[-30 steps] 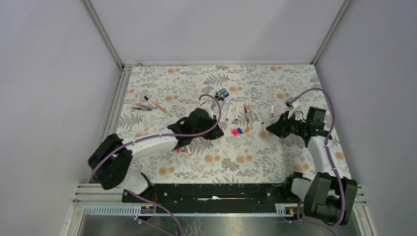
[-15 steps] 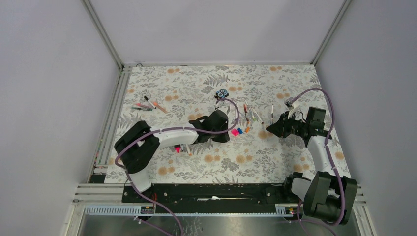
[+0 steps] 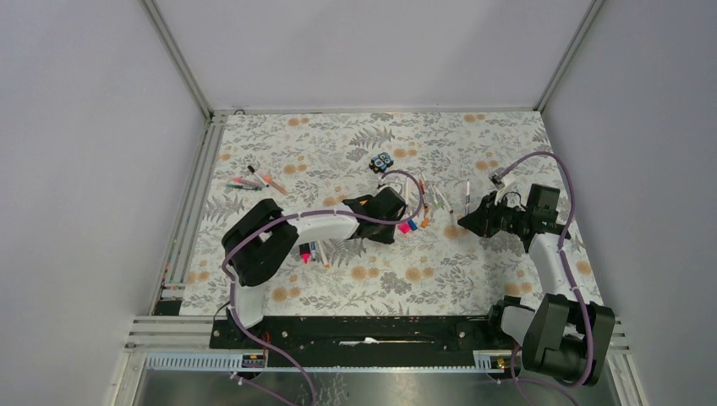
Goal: Open the pen caps
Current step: Place the pen cap at the center of the board.
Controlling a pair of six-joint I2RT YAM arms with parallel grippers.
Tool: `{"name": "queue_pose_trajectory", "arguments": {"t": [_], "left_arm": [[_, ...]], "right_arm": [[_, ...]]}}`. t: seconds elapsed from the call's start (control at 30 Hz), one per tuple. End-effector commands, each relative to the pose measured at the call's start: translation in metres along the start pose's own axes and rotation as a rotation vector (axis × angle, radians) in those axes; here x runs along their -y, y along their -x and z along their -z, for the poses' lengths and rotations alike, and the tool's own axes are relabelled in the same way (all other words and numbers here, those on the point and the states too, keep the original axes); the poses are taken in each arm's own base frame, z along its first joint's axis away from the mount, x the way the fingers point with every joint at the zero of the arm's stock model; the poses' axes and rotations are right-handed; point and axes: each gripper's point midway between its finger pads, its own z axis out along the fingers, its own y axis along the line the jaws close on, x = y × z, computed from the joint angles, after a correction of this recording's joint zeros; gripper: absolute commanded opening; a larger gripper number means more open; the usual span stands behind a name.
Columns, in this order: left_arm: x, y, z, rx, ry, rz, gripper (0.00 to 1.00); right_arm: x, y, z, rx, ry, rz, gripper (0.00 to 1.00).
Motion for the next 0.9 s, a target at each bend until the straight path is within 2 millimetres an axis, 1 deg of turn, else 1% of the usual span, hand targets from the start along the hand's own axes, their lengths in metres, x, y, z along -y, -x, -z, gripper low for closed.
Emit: {"name": "queue_pose_trajectory", "arguments": {"t": [0.0,0.2,0.3,0.4,0.53,0.7,0.8,0.87], "left_arm": [[0.001,0.018,-0.002,0.032,0.045,-0.043,0.25],[0.002,0.019,-0.003,0.022,0.05,-0.05,0.35],[0.007,0.027,0.004,0.043,0.035,-0.048,0.37],[0.011,0.039,0.017,0.08,0.018,-0.047,0.39],[0.017,0.055,0.041,0.148,-0.013,-0.045,0.41],[0.017,0.074,0.081,0.278,-0.064,-0.04,0.44],[0.008,0.084,0.108,0.373,-0.063,-0.037,0.52],[-0.003,0.09,0.127,0.443,-0.039,-0.037,0.59]], "right_arm": [[0.002,0.014,0.002,0.018,-0.002,0.043,0.0],[0.002,0.014,0.002,0.018,-0.002,0.044,0.0],[0.002,0.013,0.002,0.017,-0.001,0.043,0.0],[0.003,0.013,0.002,0.015,-0.005,0.042,0.0],[0.004,0.012,0.003,0.01,-0.008,0.043,0.0],[0.005,0.012,0.003,0.009,-0.015,0.045,0.0],[0.006,0.011,0.002,0.005,-0.016,0.041,0.0],[0.009,0.012,0.001,0.0,-0.022,0.034,0.0]]}}
